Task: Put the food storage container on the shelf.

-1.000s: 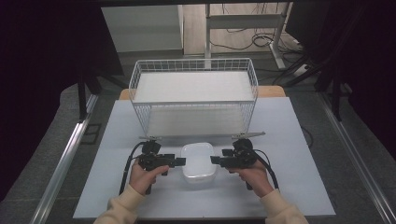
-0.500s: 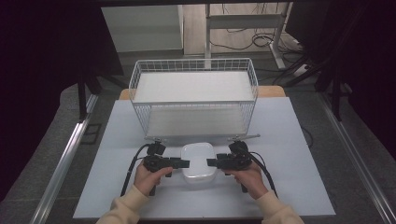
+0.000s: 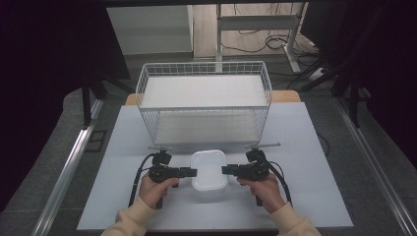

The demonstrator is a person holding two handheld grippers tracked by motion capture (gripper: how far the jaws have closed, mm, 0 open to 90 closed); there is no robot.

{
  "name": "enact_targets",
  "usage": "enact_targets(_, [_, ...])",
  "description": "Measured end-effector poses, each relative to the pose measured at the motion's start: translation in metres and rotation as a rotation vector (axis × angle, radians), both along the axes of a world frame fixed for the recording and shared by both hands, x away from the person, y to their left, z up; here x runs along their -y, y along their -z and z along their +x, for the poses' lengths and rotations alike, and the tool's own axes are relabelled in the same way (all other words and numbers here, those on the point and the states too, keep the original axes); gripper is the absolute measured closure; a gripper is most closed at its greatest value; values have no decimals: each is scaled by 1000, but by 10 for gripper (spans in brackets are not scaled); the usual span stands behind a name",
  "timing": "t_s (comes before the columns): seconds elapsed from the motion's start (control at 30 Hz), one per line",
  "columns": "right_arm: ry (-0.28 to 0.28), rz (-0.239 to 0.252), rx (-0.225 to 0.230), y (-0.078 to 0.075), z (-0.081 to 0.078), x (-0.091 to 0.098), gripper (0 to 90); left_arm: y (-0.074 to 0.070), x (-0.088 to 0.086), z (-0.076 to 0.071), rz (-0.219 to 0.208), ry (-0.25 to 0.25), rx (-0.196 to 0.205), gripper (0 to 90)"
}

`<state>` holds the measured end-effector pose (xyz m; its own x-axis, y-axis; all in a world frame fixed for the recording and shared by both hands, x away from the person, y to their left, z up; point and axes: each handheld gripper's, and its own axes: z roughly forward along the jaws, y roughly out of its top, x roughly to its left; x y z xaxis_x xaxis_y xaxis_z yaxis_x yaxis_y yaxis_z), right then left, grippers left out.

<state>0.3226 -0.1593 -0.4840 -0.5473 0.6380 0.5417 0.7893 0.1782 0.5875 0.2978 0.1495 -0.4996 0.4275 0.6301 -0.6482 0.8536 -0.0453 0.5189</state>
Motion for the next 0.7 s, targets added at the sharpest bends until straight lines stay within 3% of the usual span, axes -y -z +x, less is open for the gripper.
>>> enact_targets(0.07, [10, 3, 11, -3, -4, 3, 727, -4, -1, -4, -8, 2, 27, 687])
enact_targets(0.3, [11, 30, 18, -7, -10, 6, 791, -11, -2, -10, 24, -7, 83, 752])
enact_targets(0.7, [-9, -2, 94, -15, -17, 4, 796, -16, -2, -15, 51, 3, 121, 786])
